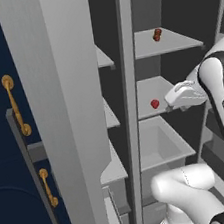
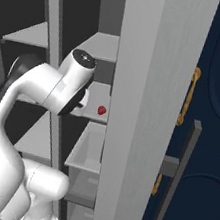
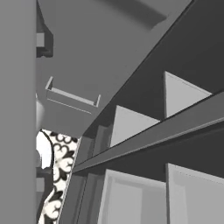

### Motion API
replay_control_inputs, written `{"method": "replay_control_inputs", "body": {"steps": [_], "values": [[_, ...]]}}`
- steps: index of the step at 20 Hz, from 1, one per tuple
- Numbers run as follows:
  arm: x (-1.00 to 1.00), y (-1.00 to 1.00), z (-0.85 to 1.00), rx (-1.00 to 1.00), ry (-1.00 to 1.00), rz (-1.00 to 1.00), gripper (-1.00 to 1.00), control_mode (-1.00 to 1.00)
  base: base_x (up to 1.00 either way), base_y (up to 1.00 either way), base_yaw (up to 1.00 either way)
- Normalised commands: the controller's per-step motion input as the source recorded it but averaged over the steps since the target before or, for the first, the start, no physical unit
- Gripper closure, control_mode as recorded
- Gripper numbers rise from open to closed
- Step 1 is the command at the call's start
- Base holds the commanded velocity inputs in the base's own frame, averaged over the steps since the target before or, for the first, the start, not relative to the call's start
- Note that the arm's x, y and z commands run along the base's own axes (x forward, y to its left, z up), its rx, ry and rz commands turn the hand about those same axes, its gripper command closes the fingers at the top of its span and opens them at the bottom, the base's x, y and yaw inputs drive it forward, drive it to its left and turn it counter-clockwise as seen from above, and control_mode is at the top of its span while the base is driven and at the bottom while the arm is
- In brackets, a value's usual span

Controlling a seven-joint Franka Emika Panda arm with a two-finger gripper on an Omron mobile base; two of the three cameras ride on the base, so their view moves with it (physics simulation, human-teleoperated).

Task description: Take the strawberry from the fridge and place it on top of the pancake, located on the dining counter.

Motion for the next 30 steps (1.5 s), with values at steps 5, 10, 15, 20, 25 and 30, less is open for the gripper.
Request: {"method": "replay_control_inputs", "body": {"steps": [5,10,15,20,25,30], "values": [[0.00,-0.12,0.00,-0.13,0.01,-0.30,-1.00,-1.00,0.00,0.00,0.00],[0.00,-0.44,0.00,-0.06,0.02,-0.25,-1.00,-1.00,0.00,0.00,0.00],[0.38,-0.24,-0.04,-0.02,0.00,-0.19,-1.00,-1.00,0.00,0.00,0.00],[0.61,0.00,-0.39,-0.16,0.00,-0.07,-1.00,-1.00,0.00,0.00,0.00],[0.61,0.00,-0.35,-0.12,0.05,-0.01,-1.00,-1.00,0.00,0.00,0.00],[0.64,-0.09,-0.45,-0.03,0.09,0.00,-1.00,-1.00,0.00,0.00,0.00]]}}
